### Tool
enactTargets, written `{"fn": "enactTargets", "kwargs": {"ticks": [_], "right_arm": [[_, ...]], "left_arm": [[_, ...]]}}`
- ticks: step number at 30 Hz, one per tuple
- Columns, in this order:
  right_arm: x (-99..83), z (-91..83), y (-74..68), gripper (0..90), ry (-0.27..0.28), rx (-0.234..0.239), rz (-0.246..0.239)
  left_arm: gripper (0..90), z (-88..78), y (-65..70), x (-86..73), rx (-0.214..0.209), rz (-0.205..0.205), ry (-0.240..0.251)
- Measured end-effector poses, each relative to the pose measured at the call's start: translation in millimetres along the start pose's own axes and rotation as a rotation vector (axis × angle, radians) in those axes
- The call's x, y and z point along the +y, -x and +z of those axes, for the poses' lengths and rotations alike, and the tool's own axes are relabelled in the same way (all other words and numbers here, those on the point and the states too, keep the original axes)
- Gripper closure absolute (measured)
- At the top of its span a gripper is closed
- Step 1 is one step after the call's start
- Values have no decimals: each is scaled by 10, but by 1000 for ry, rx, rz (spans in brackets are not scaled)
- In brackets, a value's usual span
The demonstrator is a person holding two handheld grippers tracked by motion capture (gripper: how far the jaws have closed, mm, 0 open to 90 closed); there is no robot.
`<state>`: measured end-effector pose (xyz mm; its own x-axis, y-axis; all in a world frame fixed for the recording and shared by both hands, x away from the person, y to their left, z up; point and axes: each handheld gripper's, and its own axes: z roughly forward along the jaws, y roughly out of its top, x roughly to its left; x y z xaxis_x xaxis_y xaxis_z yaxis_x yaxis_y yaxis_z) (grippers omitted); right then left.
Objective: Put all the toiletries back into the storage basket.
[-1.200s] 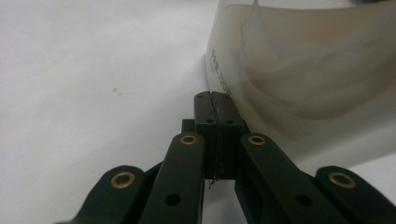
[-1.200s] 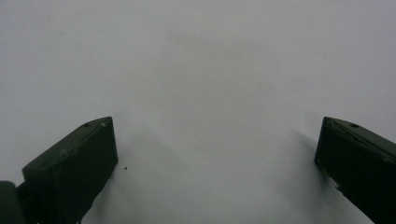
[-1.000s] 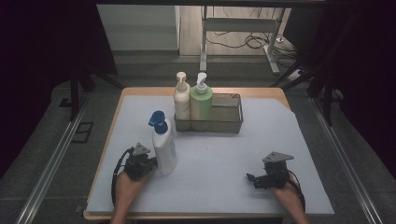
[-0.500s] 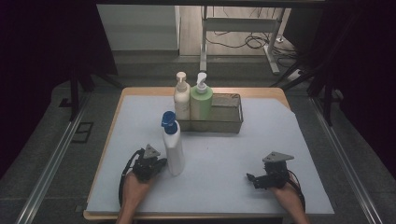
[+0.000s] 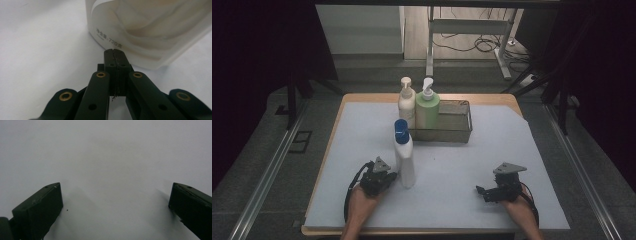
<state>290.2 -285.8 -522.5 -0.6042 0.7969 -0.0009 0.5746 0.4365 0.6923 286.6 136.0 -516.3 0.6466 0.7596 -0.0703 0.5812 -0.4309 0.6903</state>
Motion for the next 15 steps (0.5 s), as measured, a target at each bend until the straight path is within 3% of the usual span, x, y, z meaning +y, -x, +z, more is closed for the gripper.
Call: {"fn": "enactTargets", "kwargs": {"ticks": [15], "right_arm": [[2, 0, -1, 0, -2, 1, 1]], "left_arm": [[895, 70, 175, 62, -42, 59, -8]]}}
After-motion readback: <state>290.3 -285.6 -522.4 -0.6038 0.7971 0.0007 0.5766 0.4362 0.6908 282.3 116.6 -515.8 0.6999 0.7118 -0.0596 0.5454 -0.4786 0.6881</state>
